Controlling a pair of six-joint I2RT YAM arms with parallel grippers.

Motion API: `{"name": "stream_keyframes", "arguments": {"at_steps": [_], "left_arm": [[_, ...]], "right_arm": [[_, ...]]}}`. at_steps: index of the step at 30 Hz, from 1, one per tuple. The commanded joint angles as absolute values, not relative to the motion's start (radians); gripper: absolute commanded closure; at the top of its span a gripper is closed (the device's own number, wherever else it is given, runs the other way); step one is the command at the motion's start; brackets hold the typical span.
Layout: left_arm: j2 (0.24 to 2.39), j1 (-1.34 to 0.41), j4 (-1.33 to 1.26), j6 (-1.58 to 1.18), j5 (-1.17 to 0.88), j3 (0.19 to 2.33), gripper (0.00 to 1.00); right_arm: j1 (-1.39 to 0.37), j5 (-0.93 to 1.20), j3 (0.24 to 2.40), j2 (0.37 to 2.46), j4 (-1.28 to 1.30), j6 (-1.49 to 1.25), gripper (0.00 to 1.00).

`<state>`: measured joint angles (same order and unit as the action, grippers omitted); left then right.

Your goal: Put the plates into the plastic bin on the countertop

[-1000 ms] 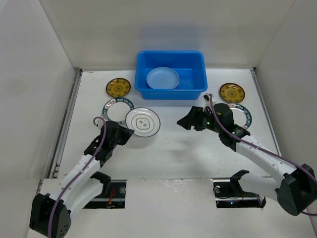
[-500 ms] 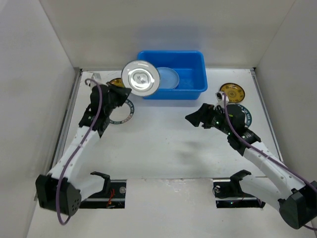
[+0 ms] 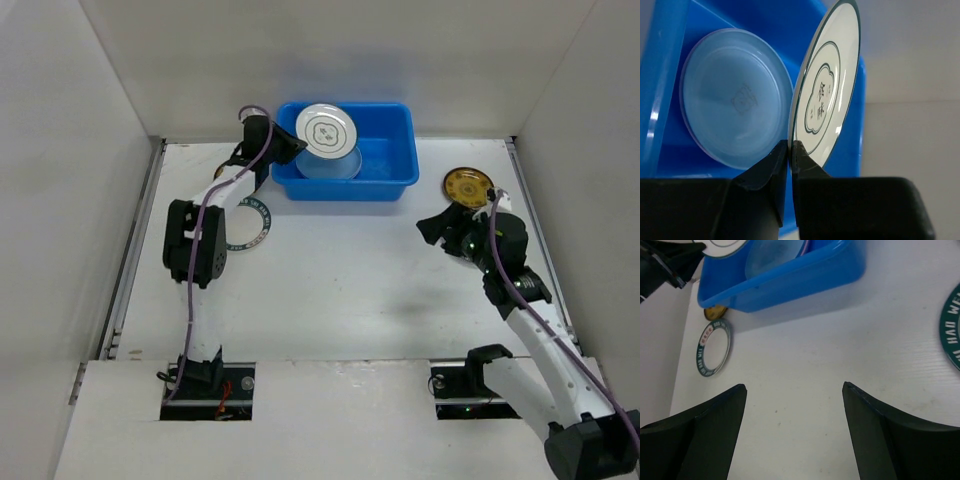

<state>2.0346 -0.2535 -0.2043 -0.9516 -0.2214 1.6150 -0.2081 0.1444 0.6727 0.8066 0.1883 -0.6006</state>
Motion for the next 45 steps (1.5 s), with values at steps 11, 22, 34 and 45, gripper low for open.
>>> {"name": "stream_keyframes", "arguments": {"at_steps": [11,22,34,45], "left_arm": [[2.29,-0.254,-0.258,-0.933,-0.281,1.919,0.88],[2.329,-0.268,-0.172,-0.867,-0.273,2.031,0.42],[2.223,-0.289,-0.045,-0.733,-0.207,2.022,0.08],[1.929,-0.243,0.015,-0.646,-0.127,1.924,0.0]], "right_arm": [[0.004,0.092,0.666,0.664,0.314,-0.652,0.17],[0.208,0.149,0.612,0.643,0.39,-0.782,0.17],[0.378,0.337,0.543,0.661,0.367,-0.877,0.17],[0.432,0.394,0.384,0.748,0.213,-1.09,0.18]]}}
